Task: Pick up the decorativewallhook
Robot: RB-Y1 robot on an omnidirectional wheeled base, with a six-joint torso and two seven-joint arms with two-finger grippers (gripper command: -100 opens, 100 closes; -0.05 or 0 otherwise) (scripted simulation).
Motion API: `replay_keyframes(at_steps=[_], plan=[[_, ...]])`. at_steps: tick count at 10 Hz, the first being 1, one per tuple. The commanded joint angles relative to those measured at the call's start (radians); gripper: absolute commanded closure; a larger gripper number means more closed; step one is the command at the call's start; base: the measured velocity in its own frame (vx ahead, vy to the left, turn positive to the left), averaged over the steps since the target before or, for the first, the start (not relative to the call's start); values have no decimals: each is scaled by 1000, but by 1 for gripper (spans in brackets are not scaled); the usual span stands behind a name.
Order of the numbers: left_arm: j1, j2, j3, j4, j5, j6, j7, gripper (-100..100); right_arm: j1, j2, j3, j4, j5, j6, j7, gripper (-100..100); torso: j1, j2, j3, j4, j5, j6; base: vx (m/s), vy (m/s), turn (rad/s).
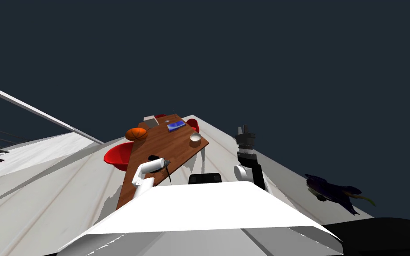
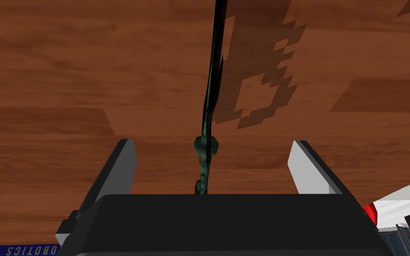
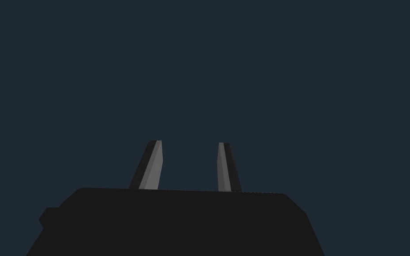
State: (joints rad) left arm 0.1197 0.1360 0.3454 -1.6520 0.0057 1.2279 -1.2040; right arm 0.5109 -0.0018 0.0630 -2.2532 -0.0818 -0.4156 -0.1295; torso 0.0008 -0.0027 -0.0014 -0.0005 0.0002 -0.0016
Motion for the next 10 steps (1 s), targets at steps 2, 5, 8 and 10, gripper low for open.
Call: replay_keyframes(at_steps=[2,5,8,10], plan=[[-2,3,-12,35,-6,-33,19,-100,0,0,0,0,0,0,0,0,0,0,0,0,0,0,3,11,-21],[-5,6,-27,78,-13,-74,43,-100,0,0,0,0,0,0,0,0,2,1,0,0,0,0,1,31,-25],[-5,5,-24,70,-11,-65,38,100,0,0,0,0,0,0,0,0,0,1,0,0,0,0,0,5,-3],[-6,5,-24,70,-11,-65,38,100,0,0,0,0,0,0,0,0,0,1,0,0,0,0,0,0,0]])
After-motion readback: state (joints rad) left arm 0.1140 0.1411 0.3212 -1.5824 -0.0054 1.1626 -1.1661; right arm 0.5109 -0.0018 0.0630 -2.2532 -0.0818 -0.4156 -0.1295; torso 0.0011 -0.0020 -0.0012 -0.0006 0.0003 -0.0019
